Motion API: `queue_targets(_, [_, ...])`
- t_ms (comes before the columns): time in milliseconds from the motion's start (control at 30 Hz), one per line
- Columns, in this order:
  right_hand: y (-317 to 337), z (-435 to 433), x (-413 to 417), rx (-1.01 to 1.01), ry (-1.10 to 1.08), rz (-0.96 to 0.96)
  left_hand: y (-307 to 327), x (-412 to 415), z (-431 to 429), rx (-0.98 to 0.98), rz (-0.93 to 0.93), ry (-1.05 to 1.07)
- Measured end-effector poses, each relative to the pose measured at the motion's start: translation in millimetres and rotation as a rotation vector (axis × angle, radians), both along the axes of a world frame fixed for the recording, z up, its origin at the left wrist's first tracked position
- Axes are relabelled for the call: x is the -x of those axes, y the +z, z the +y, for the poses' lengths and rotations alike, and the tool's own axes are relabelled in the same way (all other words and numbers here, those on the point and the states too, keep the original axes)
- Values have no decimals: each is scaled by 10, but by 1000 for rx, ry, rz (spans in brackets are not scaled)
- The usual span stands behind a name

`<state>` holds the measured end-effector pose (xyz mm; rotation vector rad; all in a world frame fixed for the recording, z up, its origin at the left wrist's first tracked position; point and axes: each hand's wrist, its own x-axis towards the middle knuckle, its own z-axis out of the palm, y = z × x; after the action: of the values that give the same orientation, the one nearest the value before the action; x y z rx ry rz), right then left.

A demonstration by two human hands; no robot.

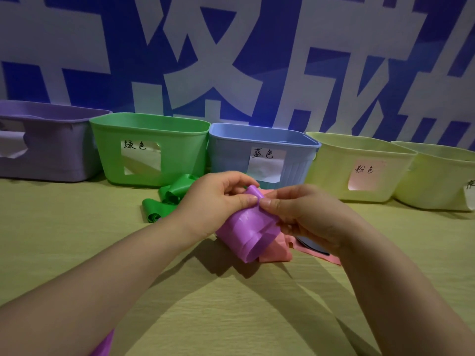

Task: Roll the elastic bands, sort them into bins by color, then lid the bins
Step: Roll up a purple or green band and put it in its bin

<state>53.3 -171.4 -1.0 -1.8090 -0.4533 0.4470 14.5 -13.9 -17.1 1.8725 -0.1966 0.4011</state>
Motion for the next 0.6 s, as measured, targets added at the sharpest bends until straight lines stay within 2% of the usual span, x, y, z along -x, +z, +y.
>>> queue_targets(200, [5,22,2,-2,-72,-87,-27,-9,3,-20,-52,122])
queue_targets(600, [-16,88,-10,11,-239,-311,-28,7,-19,-72,-88,108])
